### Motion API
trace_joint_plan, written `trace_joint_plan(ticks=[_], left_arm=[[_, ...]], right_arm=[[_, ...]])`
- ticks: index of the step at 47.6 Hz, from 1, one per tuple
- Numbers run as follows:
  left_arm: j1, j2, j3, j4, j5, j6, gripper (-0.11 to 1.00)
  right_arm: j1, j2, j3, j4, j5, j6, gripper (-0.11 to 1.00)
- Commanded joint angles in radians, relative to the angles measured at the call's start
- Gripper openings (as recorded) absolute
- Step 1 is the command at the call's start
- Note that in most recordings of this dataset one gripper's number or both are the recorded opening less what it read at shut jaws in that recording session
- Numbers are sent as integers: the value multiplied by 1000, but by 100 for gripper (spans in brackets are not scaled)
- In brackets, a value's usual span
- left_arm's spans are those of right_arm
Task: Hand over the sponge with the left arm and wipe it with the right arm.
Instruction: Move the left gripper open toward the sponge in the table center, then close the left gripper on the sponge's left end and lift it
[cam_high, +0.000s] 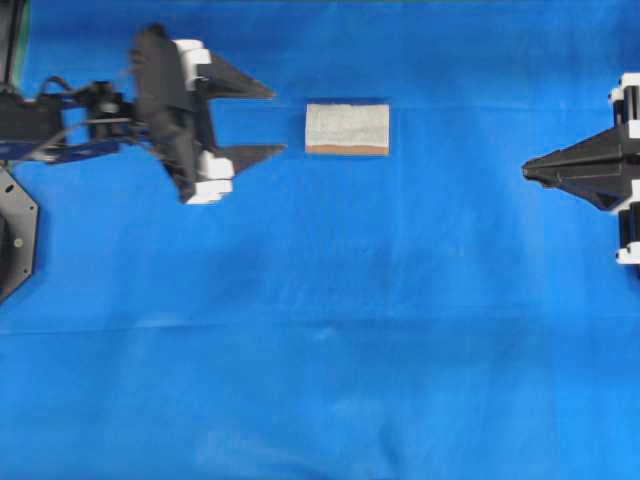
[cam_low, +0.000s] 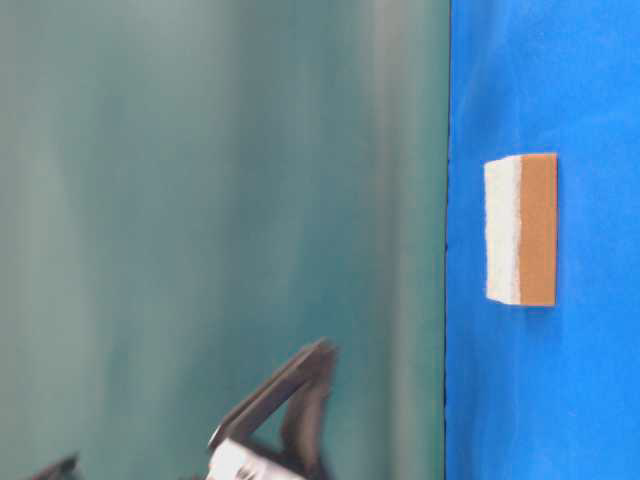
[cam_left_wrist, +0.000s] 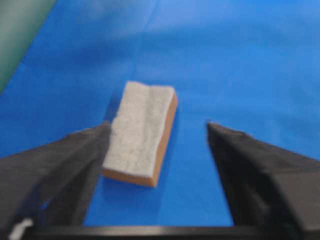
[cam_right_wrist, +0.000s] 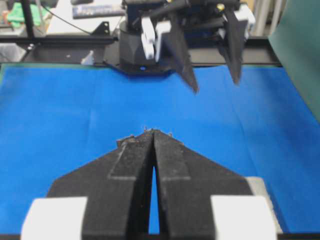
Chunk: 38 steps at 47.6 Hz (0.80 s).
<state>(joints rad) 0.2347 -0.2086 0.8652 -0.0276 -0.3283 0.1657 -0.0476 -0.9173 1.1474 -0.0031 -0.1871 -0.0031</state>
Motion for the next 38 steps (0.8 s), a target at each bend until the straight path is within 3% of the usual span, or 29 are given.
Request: trace_joint_plan(ticks=[1, 5, 19, 38], left_arm=[[5, 81, -71, -2, -3, 29, 87], [11, 150, -109, 0, 3, 46, 94], [71, 345, -193, -2, 17, 69, 94], [86, 480, -250, 0, 11, 80, 94]], right_arm=[[0, 5, -23, -2, -3, 3, 0], [0, 14, -23, -2, -3, 3, 0], [0, 34, -17, -2, -8, 3, 0], [-12, 38, -17, -2, -6, 0, 0]])
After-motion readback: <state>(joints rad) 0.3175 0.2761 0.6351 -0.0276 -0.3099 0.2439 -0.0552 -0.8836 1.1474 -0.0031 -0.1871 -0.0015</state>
